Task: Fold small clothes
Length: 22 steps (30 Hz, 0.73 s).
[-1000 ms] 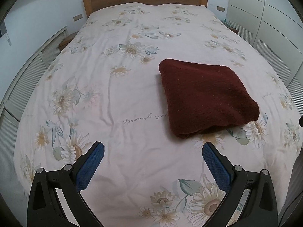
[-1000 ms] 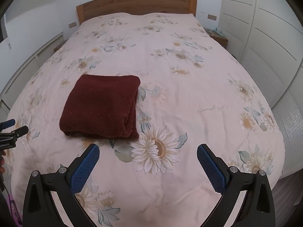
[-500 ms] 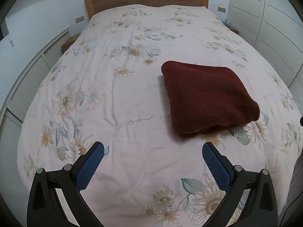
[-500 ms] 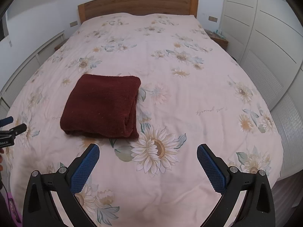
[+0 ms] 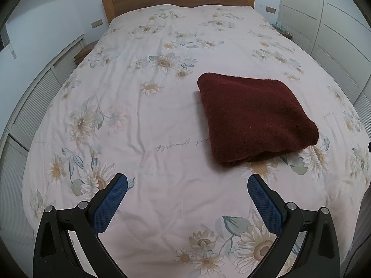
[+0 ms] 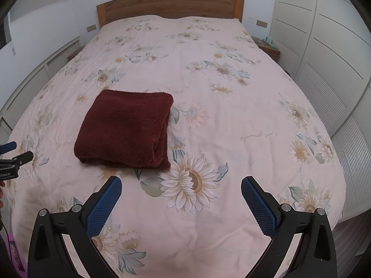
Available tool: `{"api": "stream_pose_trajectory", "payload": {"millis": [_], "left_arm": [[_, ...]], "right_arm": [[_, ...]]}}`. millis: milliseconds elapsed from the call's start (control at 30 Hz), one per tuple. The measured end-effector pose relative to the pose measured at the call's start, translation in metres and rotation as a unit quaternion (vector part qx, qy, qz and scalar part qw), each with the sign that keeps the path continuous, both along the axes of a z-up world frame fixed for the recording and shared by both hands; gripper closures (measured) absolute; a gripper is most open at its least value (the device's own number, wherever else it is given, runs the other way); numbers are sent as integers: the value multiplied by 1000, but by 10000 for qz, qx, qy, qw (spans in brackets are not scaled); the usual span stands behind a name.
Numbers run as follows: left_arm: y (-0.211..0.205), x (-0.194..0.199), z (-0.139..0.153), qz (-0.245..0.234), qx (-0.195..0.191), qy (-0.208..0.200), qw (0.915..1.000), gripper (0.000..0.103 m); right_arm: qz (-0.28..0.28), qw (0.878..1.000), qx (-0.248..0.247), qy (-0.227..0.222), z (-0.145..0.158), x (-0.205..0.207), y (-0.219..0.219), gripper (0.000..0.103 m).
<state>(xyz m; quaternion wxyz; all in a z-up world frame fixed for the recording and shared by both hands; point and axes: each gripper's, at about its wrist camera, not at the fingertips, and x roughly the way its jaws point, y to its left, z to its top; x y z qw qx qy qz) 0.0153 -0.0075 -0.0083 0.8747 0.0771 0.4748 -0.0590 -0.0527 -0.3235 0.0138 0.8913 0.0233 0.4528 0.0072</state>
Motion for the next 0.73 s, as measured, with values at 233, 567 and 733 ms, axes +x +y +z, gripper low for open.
{"api": "stream_pose_trajectory", "payload": {"millis": [233, 567, 733], "left_arm": [[3, 0, -3, -29, -24, 57, 10000, 1], [3, 2, -4, -58, -45, 87, 9999, 1], [4, 2, -5, -94, 3, 67, 9999, 1]], "right_arm": [[-8, 10000, 5, 47, -2, 1, 0, 0], [-18, 9999, -24, 99, -7, 2, 0, 0], [-17, 9999, -54, 129, -9, 3, 1, 0]]}}
